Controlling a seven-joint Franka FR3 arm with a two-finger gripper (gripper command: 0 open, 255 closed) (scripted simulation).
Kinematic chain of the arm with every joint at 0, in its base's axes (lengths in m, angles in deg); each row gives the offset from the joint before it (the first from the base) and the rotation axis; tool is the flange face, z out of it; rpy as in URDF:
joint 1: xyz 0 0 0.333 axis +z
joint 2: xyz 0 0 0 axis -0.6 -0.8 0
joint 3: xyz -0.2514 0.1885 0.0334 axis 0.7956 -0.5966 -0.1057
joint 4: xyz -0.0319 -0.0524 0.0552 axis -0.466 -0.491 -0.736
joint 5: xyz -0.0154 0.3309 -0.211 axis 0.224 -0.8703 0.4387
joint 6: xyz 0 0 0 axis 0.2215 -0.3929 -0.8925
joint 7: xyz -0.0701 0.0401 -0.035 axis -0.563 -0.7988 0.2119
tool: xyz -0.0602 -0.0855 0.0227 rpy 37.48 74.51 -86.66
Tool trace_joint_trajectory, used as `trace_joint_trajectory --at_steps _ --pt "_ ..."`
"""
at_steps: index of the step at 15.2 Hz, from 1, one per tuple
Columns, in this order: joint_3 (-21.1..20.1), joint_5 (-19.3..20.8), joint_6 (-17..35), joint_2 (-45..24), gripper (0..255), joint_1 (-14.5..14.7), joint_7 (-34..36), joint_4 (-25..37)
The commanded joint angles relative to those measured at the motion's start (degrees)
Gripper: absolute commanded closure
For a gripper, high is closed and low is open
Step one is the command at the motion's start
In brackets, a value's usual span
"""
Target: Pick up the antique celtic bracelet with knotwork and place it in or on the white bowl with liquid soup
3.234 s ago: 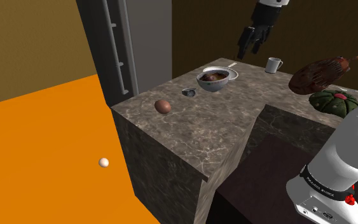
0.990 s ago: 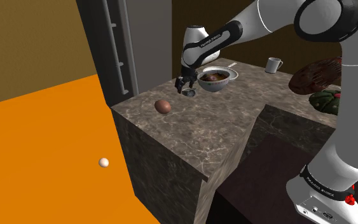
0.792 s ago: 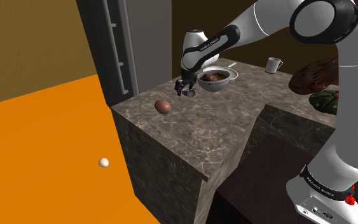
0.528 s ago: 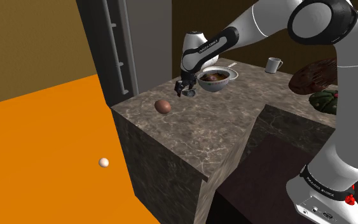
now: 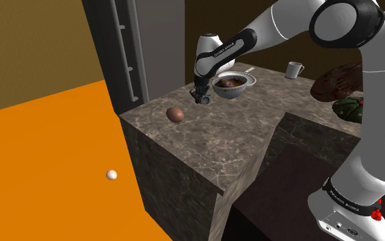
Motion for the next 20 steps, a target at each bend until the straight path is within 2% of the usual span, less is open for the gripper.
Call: trace_joint_trajectory --at_steps 1,6,20 --pt "0.1 0.0 0.0 -0.1 255 0.0 0.0 0.0" --pt "0.1 0.0 0.0 0.0 255 0.0 0.0 -0.2" --pt "-0.2 -0.5 -8.7 5.0 255 -0.2 -0.5 3.5"
